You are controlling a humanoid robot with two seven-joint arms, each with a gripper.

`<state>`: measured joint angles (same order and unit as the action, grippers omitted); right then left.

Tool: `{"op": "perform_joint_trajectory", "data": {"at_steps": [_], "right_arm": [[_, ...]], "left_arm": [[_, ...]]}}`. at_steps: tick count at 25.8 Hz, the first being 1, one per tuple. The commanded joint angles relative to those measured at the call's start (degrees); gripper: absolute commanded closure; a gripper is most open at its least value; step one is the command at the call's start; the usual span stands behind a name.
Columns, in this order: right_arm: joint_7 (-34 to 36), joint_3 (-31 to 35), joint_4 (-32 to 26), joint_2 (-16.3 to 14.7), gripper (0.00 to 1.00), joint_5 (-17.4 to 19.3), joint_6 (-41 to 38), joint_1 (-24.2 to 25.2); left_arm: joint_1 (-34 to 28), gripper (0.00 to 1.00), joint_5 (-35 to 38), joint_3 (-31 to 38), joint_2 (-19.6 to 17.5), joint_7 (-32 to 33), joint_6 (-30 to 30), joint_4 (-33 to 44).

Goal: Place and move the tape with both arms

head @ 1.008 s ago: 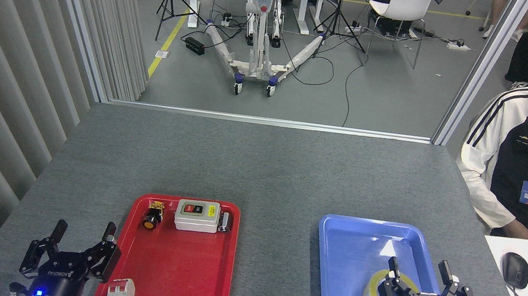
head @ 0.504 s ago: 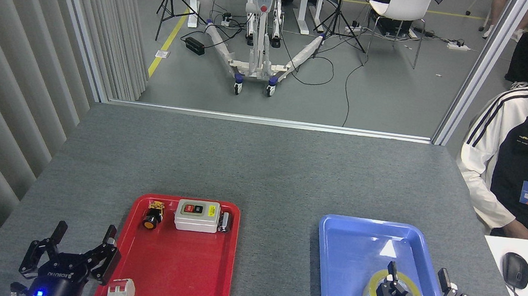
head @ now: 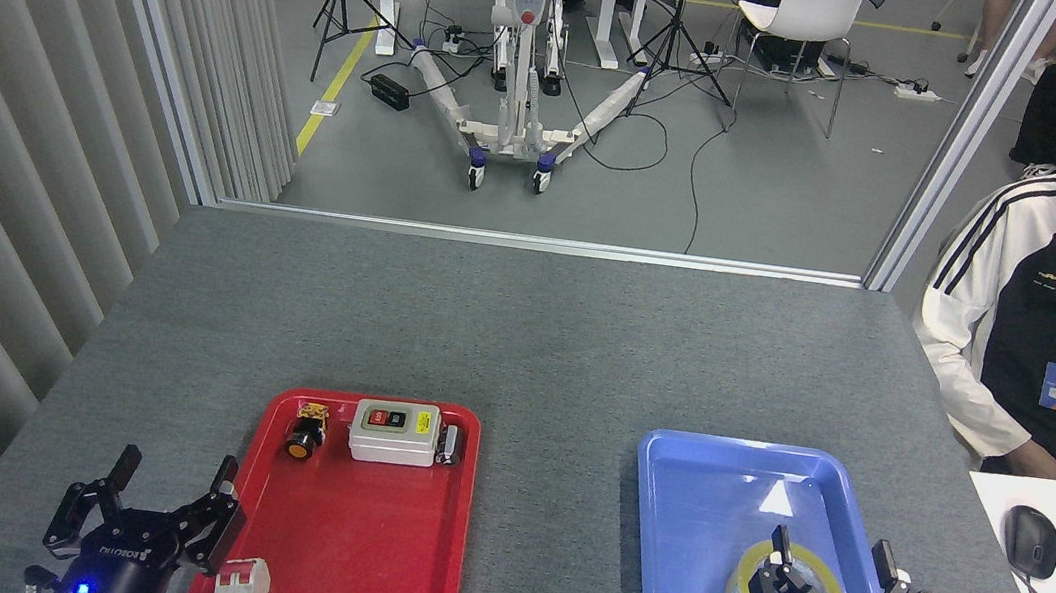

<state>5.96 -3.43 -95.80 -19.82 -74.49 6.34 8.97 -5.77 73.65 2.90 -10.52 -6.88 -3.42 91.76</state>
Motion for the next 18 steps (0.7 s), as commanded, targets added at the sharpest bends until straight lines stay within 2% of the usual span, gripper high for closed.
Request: {"op": "perform_joint_trajectory", "data": {"at_steps": [1,3,18], "right_arm": [[0.02,0.0,0.0,-0.04,0.02,0.05,-0.1,0.0],[0.02,0.0,0.0,-0.13,0.02,0.05,-0.1,0.0],[-0.07,0.7,0.0,0.22,0.0,0.75,-1.59,0.0]], "left_arm": [[0.23,0.0,0.18,-0.09,-0.03,0.29,-0.09,-1.67],[0.67,0.0,0.36,-0.09,-0.03,0.38,-0.44,-3.87],[0.94,0.0,0.27,-0.88,0.15,-0.5,-1.32,-3.34]]}}
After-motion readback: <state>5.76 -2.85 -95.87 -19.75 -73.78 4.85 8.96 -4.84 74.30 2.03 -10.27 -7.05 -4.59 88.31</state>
